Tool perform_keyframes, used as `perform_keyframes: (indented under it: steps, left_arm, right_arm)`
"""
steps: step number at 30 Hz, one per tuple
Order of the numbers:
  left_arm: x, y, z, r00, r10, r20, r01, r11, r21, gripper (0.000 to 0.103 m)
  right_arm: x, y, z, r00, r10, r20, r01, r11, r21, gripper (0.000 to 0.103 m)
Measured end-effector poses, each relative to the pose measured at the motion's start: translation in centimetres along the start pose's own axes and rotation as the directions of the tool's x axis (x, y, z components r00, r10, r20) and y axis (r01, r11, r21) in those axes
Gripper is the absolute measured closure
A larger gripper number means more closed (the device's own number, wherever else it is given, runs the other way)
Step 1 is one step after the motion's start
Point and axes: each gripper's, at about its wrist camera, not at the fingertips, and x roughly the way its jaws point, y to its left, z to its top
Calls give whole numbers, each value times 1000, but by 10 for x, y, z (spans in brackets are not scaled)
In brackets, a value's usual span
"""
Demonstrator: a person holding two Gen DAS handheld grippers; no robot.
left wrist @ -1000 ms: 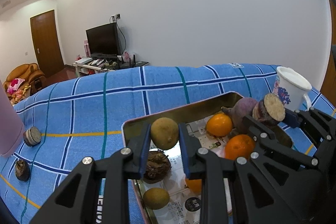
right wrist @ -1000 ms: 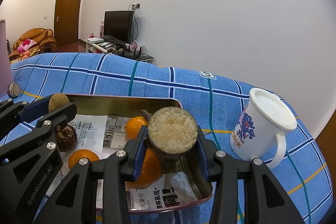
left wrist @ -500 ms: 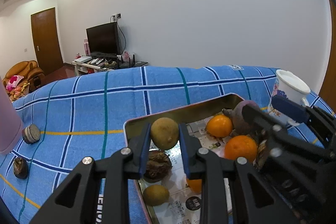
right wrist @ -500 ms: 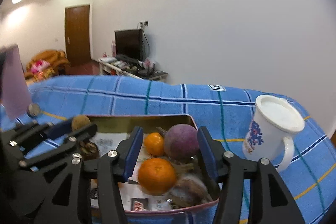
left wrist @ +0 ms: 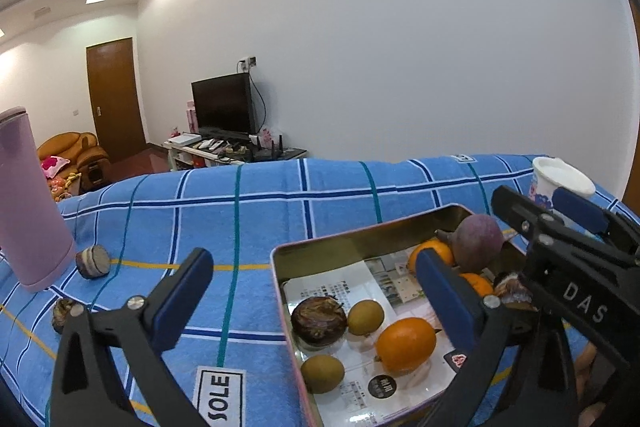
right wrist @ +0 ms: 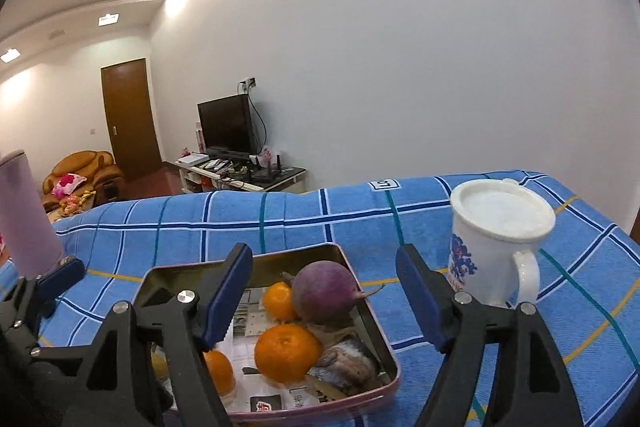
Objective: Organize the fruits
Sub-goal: 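Open both grippers over the tin to release the potato and tuber slice, then withdraw both open grippers from the tin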
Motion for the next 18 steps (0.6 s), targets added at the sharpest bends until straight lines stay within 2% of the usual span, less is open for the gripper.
perform_keyframes:
  steps: [5, 7, 11, 18]
  left_arm:
    - [-3, 4, -2, 1000, 6, 1, -6, 1000, -14, 0]
    - [-3, 4, -2, 1000, 7, 0, -7, 1000, -19, 0]
    - [-4, 6, -3, 1000, 14, 3, -14, 1000, -27, 0]
    - [-11, 8, -5, 999, 39, 26, -38, 999, -27, 0]
  right_arm:
    - [-15, -6, 1, 996, -3, 88, 2, 1000, 21, 26]
    - [-18, -7, 1, 993, -24, 119, 22, 1000, 22, 15]
    - [-20, -7, 2, 991, -10, 131, 6, 1000, 31, 15]
    - [-24, 0, -1, 987, -27, 160, 28, 1000, -1, 15]
